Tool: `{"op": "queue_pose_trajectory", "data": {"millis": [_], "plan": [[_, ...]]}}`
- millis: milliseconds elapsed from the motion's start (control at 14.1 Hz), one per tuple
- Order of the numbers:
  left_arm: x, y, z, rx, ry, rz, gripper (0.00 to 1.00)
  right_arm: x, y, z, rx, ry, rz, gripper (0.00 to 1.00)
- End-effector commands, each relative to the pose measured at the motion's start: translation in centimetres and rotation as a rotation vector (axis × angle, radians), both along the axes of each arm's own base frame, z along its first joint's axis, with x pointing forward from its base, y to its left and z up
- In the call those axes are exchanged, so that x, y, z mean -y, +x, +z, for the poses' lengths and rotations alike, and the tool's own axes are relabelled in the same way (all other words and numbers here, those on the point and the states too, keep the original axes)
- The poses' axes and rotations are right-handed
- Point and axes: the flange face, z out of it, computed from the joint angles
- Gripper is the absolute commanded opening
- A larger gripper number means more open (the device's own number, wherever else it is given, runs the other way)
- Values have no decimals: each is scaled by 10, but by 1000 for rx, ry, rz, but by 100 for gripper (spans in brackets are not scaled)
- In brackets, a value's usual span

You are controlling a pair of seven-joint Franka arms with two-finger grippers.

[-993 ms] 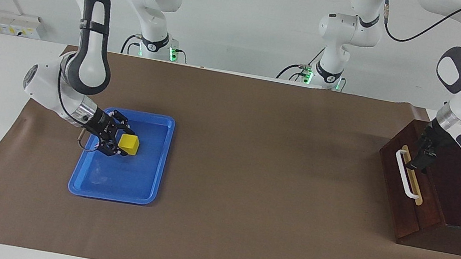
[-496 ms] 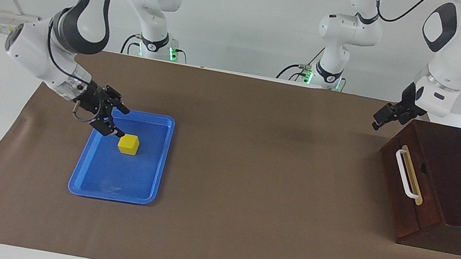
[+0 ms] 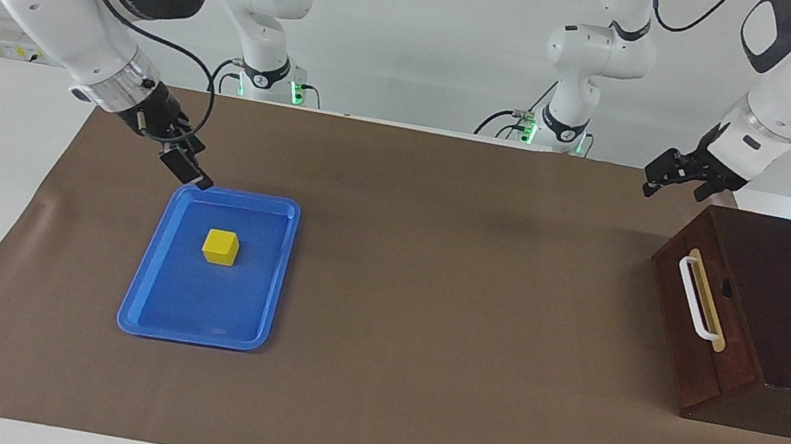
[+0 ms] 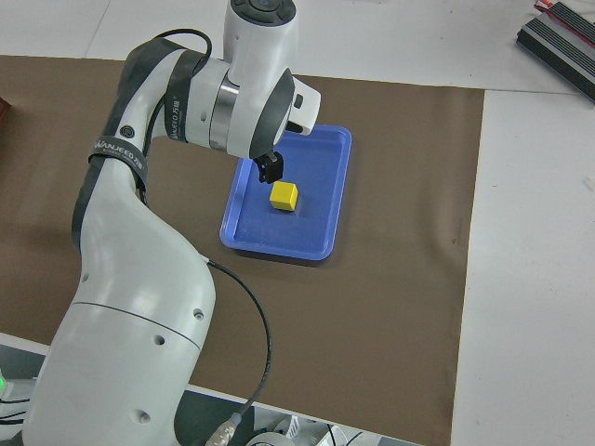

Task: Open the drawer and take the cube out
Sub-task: 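Release the cube in the tray and withdraw the right gripper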

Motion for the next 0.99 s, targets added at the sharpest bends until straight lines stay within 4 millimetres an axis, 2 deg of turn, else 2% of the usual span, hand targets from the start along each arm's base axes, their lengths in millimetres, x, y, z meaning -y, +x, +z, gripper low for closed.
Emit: {"op": "queue_pose_trajectory", "data": {"millis": [0,142,213,355,426,567,709,922], "plan": [[-2,-3,8,1,8,-25,100,9,-22,20,22,-55,285,100],[-6,0,3,18,6,-16,100,19,-30,33,43,-136,526,100],[-11,1,2,16,8,-13,100,22,-31,35,53,-147,604,100],[-11,2,2,18,9,-25,100,27,-42,31,38,-116,745,100],[-10,4,4,28,10,-28,100,30,-41,31,49,-115,783,100],[-11,7,3,43,13,-26,100,29,-24,42,101,-224,807,100],[-15,9,3,54,12,-31,100,27,-14,48,105,-237,738,100],[-14,10,1,51,8,-33,100,20,-12,47,103,-242,686,100]]}}
